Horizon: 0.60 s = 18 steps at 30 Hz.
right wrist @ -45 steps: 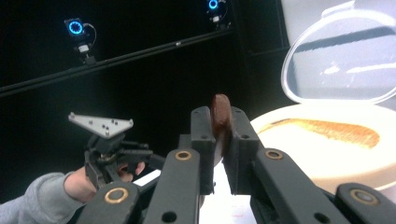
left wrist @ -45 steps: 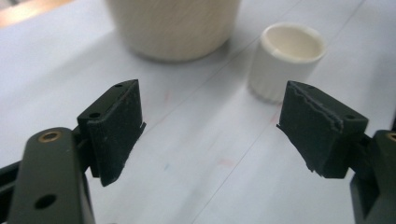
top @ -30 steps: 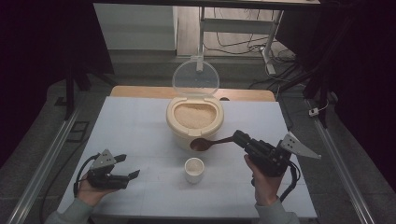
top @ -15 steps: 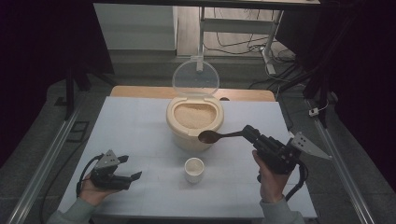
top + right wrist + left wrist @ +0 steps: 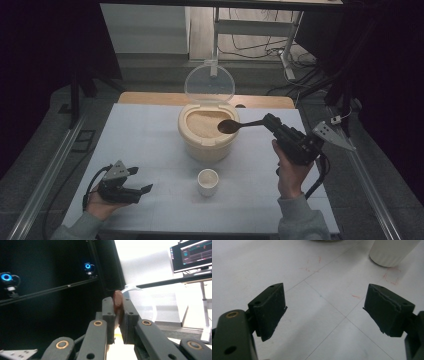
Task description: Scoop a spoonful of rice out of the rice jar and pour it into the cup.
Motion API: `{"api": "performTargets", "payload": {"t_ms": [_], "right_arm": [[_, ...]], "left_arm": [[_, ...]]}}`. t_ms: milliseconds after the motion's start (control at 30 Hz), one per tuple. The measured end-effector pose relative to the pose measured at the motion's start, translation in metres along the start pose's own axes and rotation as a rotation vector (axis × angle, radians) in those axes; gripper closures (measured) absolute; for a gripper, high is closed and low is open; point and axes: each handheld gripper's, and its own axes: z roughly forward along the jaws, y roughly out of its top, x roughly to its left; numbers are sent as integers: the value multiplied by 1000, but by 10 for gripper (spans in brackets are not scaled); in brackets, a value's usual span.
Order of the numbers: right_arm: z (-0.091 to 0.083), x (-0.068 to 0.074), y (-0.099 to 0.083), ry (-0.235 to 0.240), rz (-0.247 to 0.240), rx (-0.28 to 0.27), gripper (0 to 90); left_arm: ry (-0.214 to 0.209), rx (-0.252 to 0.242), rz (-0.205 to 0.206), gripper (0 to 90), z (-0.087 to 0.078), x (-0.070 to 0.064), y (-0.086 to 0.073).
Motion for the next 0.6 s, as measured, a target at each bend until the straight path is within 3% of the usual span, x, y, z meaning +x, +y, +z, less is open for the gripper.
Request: {"api": "performTargets", "payload": {"t_ms": [600], "right_arm": [[39, -5, 1, -78, -59, 64, 829]], "left_arm": [[-8, 18, -1, 171, 2, -1, 0]]}}
